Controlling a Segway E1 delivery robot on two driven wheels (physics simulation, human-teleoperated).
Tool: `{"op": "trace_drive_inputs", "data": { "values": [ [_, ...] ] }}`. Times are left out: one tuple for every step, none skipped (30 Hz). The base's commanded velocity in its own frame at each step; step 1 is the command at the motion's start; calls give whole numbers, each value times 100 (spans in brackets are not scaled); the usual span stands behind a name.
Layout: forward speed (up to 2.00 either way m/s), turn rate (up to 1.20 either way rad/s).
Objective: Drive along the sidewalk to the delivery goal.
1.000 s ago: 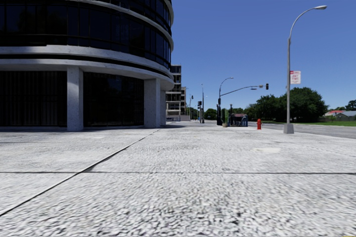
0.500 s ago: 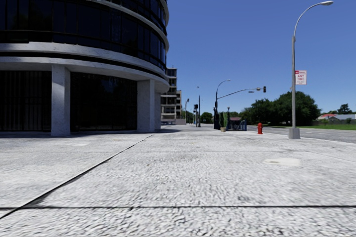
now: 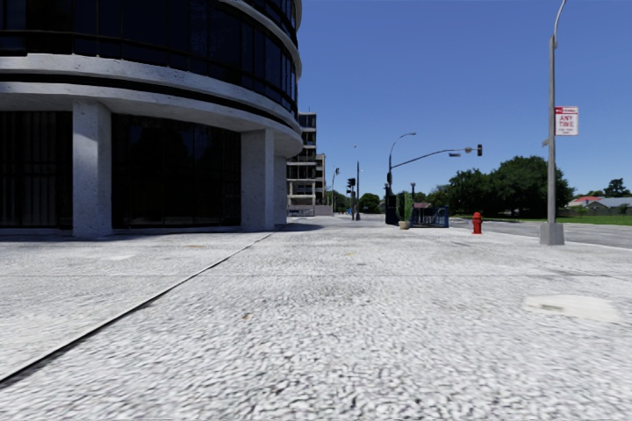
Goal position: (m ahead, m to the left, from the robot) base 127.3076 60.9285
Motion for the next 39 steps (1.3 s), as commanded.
{"op": "trace_drive_inputs", "data": {
  "values": [
    [200,0],
    [200,0],
    [200,0],
    [200,0],
    [200,0],
    [200,0],
    [200,0],
    [200,0],
    [200,0],
    [200,0],
    [200,0],
    [200,0],
    [200,0],
    [200,0],
    [200,0],
    [200,0],
    [200,0],
    [200,0],
    [200,0],
    [200,0],
    [200,0],
    [200,0],
    [200,0],
    [200,0],
    [200,0],
    [200,0],
    [200,0],
    [200,0],
    [200,0],
    [200,0],
    [200,0],
    [200,0],
    [200,0],
    [200,0],
    [200,0],
    [200,0],
    [200,0],
    [200,0],
    [200,0]
  ]
}}
